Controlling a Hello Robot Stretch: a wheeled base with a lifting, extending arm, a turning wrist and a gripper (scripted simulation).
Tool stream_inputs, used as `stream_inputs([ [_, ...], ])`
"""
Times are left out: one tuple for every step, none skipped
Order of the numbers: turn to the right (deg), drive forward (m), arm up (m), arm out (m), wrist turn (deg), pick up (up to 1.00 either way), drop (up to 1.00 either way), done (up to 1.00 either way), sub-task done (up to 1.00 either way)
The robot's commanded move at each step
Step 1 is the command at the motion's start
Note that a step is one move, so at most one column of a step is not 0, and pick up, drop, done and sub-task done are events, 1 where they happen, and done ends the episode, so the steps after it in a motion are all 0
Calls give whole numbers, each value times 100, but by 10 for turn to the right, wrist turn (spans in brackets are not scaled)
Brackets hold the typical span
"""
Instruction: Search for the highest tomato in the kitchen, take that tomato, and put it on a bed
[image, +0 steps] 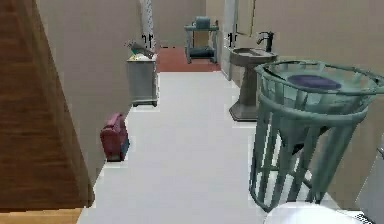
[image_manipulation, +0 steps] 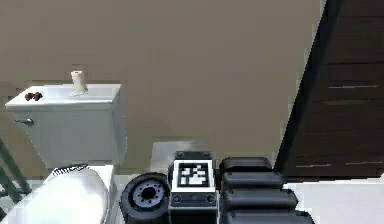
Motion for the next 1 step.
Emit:
stream_inputs([
  [0, 75, 0, 0, 0, 0, 0, 0, 0],
])
